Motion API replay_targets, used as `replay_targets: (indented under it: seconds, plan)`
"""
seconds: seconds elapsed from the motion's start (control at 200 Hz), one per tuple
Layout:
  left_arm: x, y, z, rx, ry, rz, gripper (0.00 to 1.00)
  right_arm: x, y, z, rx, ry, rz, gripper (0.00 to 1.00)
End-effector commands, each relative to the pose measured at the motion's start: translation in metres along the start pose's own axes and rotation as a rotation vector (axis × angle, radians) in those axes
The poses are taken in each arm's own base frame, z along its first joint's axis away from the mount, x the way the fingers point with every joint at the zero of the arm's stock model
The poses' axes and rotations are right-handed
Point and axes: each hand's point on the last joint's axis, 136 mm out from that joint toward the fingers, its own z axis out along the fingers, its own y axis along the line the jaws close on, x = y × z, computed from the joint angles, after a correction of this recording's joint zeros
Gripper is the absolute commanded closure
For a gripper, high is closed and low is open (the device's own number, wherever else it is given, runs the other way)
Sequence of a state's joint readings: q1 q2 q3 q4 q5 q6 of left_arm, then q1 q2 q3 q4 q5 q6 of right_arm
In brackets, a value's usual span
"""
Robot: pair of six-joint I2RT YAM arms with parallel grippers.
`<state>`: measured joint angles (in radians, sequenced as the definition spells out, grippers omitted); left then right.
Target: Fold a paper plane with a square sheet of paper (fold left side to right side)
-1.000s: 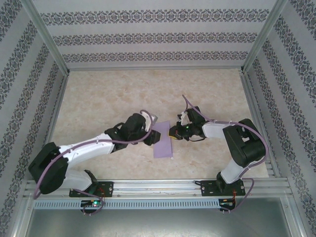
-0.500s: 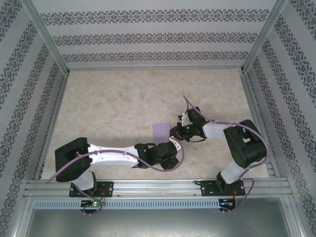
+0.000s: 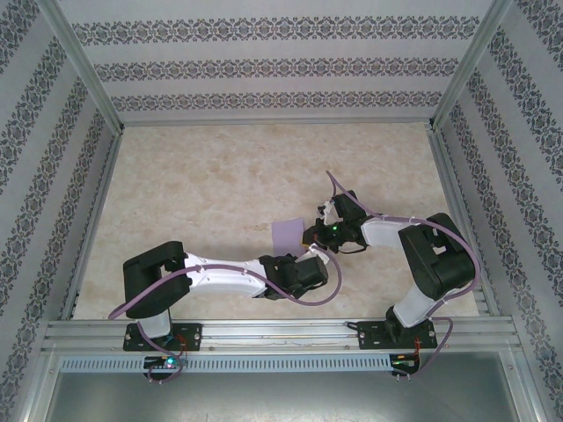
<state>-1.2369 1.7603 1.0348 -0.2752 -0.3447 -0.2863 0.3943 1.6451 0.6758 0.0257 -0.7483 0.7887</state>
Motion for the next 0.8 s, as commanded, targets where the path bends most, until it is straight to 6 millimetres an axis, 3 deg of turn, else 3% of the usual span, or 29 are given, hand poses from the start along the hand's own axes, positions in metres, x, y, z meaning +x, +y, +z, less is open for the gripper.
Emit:
replay_targets:
  seconds: [0.0, 0.03, 0.265, 0.44, 0.57, 0.794]
  plan:
    - [-0.008, 0.001, -0.014, 0.009, -0.035, 0.009, 0.95, -0.004, -0.002, -0.005, 0.014, -0.018, -0.018, 0.96]
    - [-0.010, 0.000, -0.016, 0.021, -0.044, 0.001, 1.00, -0.004, 0.000, -0.006, 0.013, -0.019, -0.026, 0.95]
    - [-0.012, -0.002, -0.022, 0.216, -0.056, -0.134, 1.00, -0.020, 0.024, -0.029, -0.023, -0.107, -0.130, 0.76]
    - [-0.017, -0.004, -0.025, 0.420, -0.069, -0.294, 1.00, -0.023, 0.018, -0.058, -0.012, -0.198, -0.164, 0.65]
    - [-0.021, 0.005, -0.025, 0.552, -0.089, -0.451, 1.00, -0.010, 0.005, -0.072, 0.004, -0.221, -0.167, 0.67]
    - [-0.022, 0.019, -0.022, 0.597, -0.096, -0.551, 1.00, 0.036, -0.008, -0.068, -0.024, -0.165, -0.166, 0.95]
